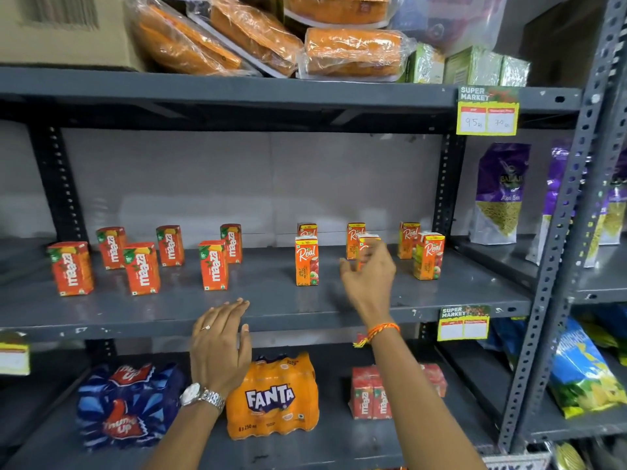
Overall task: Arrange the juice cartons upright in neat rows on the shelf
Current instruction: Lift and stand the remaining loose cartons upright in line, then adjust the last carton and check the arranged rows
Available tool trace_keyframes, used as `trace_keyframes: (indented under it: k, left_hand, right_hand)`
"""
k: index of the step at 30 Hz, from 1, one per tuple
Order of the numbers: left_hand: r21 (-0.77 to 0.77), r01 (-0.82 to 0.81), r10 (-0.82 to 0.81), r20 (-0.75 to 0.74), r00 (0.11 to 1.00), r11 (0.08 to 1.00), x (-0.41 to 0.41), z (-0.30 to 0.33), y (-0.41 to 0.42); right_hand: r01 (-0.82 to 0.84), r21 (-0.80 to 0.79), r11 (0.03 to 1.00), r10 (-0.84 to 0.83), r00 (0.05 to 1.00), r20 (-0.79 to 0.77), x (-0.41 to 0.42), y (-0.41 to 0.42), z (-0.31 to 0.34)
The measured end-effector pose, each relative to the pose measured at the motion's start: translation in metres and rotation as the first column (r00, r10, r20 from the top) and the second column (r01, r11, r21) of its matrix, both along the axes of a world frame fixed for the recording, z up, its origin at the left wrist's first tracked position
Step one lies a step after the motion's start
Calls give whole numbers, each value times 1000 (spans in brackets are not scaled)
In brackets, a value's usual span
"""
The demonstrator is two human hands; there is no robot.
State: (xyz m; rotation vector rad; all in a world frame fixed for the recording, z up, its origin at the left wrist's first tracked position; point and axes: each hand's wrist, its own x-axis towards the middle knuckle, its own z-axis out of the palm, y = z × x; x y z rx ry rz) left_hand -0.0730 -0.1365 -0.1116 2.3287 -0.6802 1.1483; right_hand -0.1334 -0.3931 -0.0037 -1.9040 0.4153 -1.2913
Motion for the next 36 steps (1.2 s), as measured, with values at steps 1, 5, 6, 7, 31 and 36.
trace_keyframes:
  k: [1,5,6,7,31,36]
  left_hand:
    - [2,1,-1,-7,1000,1000,0,0,0]
    - [16,12,-11,-23,1000,1000,-2,2,3]
    - [18,15,-14,-30,999,1000,-2,2,3]
    - [21,18,-17,-33,999,1000,-1,2,3]
    - [6,25,-25,-34,999,1000,-4,3,6]
    - [-42,64,-66,-61,996,997,-13,24,12]
  right_hand:
    - [-75,20,997,76,995,-66,8,9,-1]
    - [-297,65,953,301,891,-339,40,23,3]
    - [-323,87,942,331,866,-375,46,23,5]
    - [-347,111,931,362,841,-403,51,21,6]
    - [-239,-1,971,214,870,-444,19,28,-16]
    - [81,-444,892,-159,977,-141,-1,71,-68]
